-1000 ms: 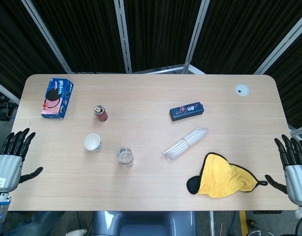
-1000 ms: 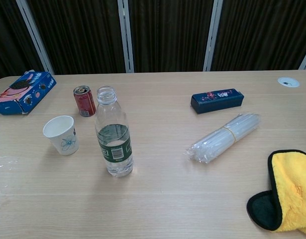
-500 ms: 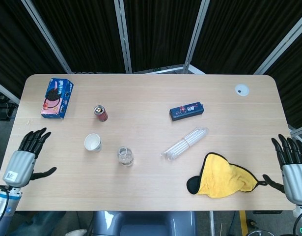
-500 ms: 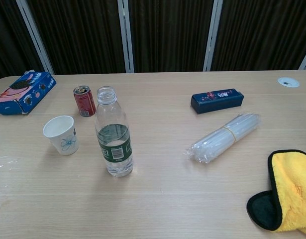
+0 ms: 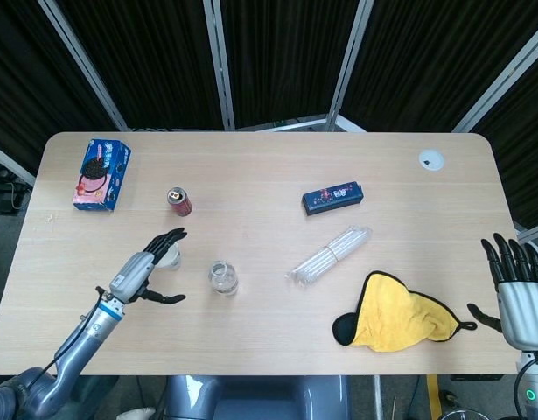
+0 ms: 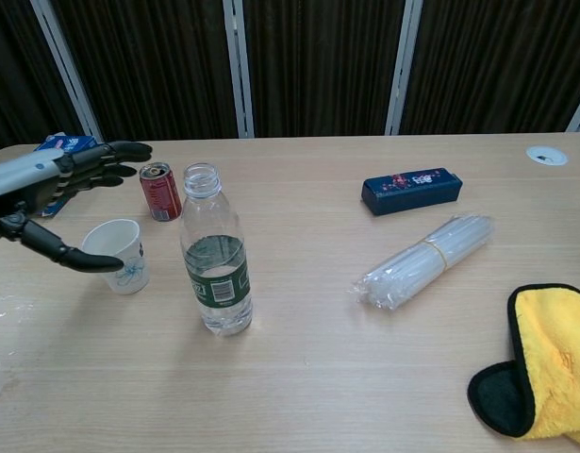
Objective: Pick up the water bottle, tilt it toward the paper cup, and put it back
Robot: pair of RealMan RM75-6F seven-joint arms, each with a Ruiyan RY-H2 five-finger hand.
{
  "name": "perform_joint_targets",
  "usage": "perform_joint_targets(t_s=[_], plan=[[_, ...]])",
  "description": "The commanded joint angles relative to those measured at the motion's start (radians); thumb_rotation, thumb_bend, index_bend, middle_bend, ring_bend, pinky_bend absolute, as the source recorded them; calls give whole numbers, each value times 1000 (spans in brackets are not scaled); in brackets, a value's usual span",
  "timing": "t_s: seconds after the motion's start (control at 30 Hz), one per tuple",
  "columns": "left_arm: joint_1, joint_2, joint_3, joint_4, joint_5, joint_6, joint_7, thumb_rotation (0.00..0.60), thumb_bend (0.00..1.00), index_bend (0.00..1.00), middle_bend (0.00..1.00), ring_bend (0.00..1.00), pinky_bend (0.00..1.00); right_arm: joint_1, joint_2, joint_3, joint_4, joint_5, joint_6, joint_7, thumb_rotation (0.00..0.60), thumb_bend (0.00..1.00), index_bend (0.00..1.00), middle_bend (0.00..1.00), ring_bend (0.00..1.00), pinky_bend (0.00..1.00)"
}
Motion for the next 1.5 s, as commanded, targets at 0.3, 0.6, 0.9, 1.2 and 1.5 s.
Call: perform_joint_targets(t_s=[0.3, 0.6, 0.9, 1.2, 1.5], plan=[[-99, -166, -19, 183, -35, -90, -192, 600, 0, 0, 0, 0, 0, 5, -8, 15, 28, 57, -20, -3, 600, 0, 0, 0, 0, 0], [-137, -236, 5, 273, -22, -119, -273, 600, 0, 0, 0, 0, 0, 9, -12, 20, 37, 79, -29, -5, 600, 0, 0, 0, 0, 0], [-169, -290, 28, 334, -11, -136, -315, 600, 0, 0, 0, 0, 0, 14, -13, 23, 45, 98, -41, -7, 600, 0, 0, 0, 0, 0], [-193, -325, 38, 374, -18, -155, -363, 600, 24, 135, 90, 4, 66, 18, -11, 26, 49, 111, -49, -2, 600, 0, 0, 0, 0, 0], [-199, -347, 44, 395, -23, -141, -396, 600, 175, 483, 412, 213, 252, 22, -10, 27, 52, 119, -56, 1, 600, 0, 0, 0, 0, 0]])
